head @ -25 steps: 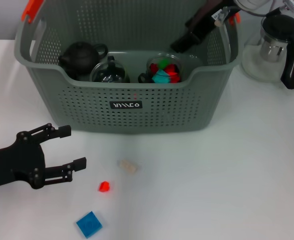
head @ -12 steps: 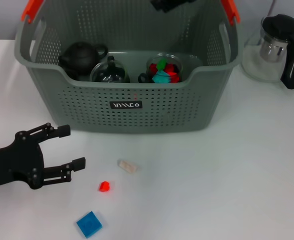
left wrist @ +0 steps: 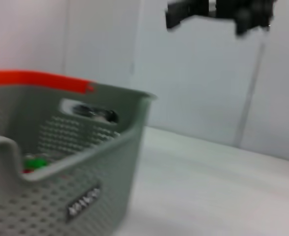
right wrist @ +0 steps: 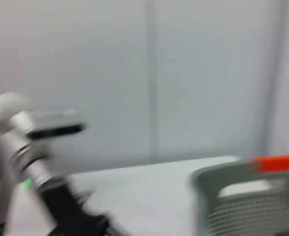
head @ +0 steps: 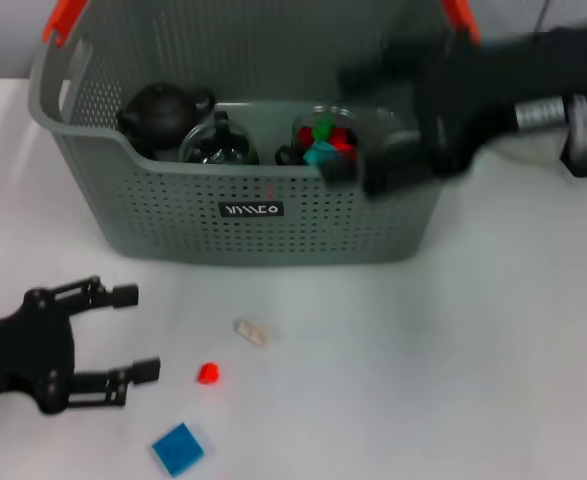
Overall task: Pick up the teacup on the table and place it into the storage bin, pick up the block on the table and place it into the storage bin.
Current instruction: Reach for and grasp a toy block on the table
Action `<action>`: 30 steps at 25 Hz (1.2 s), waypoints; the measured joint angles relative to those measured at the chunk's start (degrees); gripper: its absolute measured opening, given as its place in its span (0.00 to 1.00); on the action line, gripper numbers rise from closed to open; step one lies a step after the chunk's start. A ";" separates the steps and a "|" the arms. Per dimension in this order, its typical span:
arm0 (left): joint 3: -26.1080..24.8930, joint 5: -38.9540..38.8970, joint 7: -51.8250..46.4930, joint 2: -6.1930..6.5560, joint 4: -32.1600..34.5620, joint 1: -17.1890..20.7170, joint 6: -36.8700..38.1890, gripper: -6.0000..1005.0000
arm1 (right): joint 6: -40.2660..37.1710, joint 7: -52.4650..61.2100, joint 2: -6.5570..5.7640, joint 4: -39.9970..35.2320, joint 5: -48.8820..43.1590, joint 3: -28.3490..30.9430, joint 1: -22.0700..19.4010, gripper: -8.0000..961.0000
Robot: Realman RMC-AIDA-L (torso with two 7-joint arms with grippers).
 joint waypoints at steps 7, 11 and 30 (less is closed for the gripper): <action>4.35 4.62 -8.02 -0.68 8.69 -0.73 6.79 0.87 | -2.77 -6.61 0.11 9.26 1.87 -3.99 -5.03 0.98; 13.90 4.93 -12.86 -1.40 11.68 -1.18 6.64 0.87 | -2.02 -9.13 -0.07 16.13 1.84 -3.29 -3.86 0.98; 38.10 15.69 -41.45 -4.20 31.26 -4.49 0.56 0.87 | 4.56 -11.04 -0.24 20.70 1.68 -3.23 -0.23 0.98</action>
